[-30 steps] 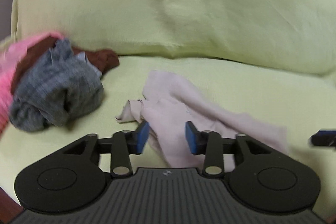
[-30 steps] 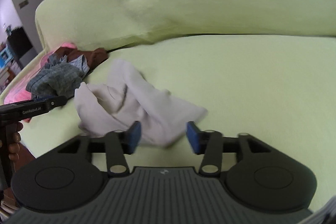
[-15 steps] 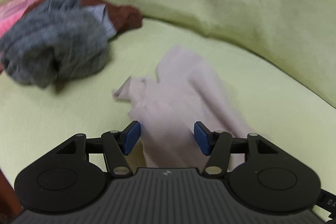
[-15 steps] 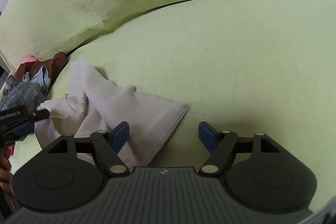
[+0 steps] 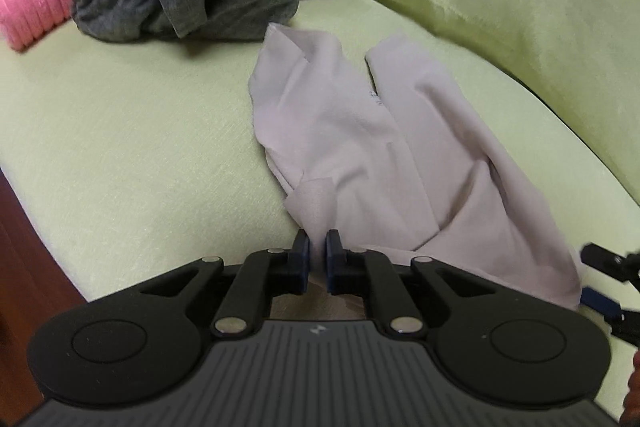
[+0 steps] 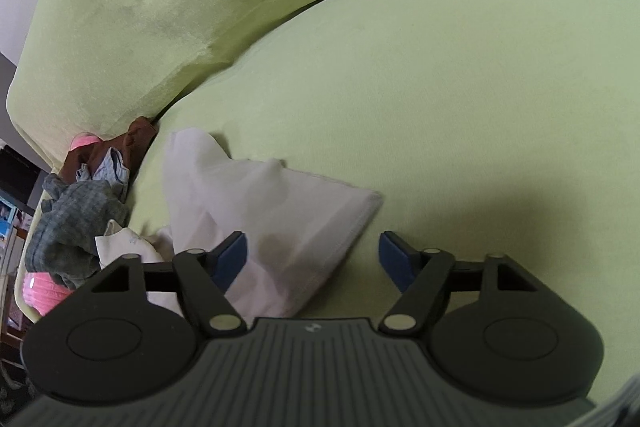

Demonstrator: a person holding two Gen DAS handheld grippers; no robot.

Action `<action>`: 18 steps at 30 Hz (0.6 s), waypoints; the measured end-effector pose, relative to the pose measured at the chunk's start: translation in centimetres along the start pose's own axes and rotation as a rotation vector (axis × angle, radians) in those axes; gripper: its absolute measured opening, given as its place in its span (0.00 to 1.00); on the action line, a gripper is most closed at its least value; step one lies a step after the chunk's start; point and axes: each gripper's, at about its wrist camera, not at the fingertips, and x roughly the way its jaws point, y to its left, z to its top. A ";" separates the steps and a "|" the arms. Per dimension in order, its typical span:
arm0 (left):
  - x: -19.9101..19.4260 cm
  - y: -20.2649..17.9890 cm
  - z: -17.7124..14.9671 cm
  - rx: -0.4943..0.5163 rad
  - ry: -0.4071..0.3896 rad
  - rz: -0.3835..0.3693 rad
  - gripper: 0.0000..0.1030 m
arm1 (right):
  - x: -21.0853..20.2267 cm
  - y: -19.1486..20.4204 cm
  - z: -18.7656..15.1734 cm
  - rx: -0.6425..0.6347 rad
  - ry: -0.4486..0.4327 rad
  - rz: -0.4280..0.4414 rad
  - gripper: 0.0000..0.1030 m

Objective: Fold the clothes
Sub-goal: 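Lift the pink top with both grippers and shake it out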

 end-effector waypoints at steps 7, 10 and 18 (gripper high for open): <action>-1.2 0.6 0.7 -0.034 -0.020 0.002 0.06 | 0.4 1.2 -0.1 -0.030 -0.058 0.075 0.01; -3.1 0.0 1.8 -0.019 -0.068 -0.012 0.06 | -2.6 2.2 0.9 -0.035 -0.153 0.141 0.01; -11.9 -4.0 4.9 0.085 -0.267 -0.100 0.06 | -13.1 6.1 3.9 -0.096 -0.403 0.301 0.01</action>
